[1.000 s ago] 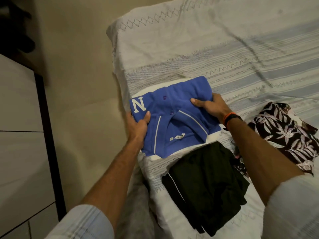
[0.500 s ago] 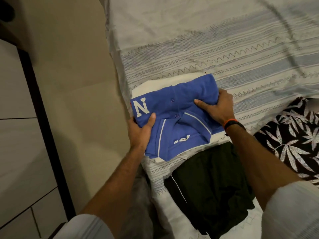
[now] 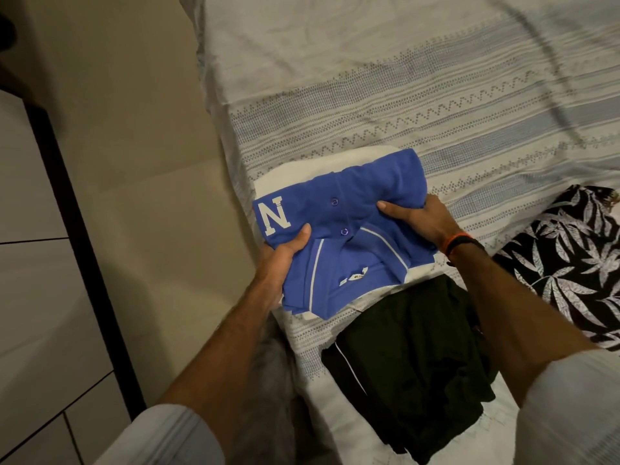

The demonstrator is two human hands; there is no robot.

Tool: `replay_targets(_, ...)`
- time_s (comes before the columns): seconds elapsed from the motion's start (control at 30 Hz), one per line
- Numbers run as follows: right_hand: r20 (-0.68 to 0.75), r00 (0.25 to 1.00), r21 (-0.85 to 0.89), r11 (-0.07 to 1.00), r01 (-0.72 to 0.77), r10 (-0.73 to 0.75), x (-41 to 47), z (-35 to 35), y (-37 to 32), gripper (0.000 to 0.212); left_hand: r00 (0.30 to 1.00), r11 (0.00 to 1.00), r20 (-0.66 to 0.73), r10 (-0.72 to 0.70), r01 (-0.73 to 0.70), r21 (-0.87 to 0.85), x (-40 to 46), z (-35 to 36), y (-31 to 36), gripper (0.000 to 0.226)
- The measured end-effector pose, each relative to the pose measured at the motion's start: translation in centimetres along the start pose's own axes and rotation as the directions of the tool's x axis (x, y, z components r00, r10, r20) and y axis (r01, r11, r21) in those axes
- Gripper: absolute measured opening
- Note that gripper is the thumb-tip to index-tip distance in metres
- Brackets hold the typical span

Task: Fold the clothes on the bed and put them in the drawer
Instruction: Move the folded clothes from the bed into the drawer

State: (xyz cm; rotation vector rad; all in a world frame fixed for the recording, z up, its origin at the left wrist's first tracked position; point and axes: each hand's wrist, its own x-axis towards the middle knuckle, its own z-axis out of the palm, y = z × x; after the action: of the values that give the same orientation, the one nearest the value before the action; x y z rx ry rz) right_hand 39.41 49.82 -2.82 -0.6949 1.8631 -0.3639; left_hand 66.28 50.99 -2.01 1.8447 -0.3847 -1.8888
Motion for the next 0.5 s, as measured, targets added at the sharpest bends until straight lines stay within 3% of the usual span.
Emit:
replay_targets(0.1,-0.013,1.000,0.105,0.994,0.015,-0.014,-1.2,-0.1,-0.4,0.050,0.999,0.999,0.026,0.041,-0.041,0.002,-0.2,-0.4,0.8,0.045)
replay_targets(0.23,-0.049,0.999,0.211,0.977,0.016,-0.005,-4.4,-0.1,-0.3,0.065,0.995,0.999,0.086,0.053,-0.053,-0.007,-2.0,-1.3,1.7,0.043)
replay_targets(0.33,-0.050,0.999,0.236,0.972,0.007,0.005,-7.4,-0.2,0.1,0.059,0.994,0.999,0.101,0.044,-0.045,0.008,-4.0,-2.1,1.5,0.045)
replay_targets(0.5,-0.069,0.997,0.261,0.964,0.050,-0.033,-13.1,-0.6,0.0,0.070,0.991,0.995,0.116,0.069,-0.077,0.062,-9.0,-3.7,1.2,0.071)
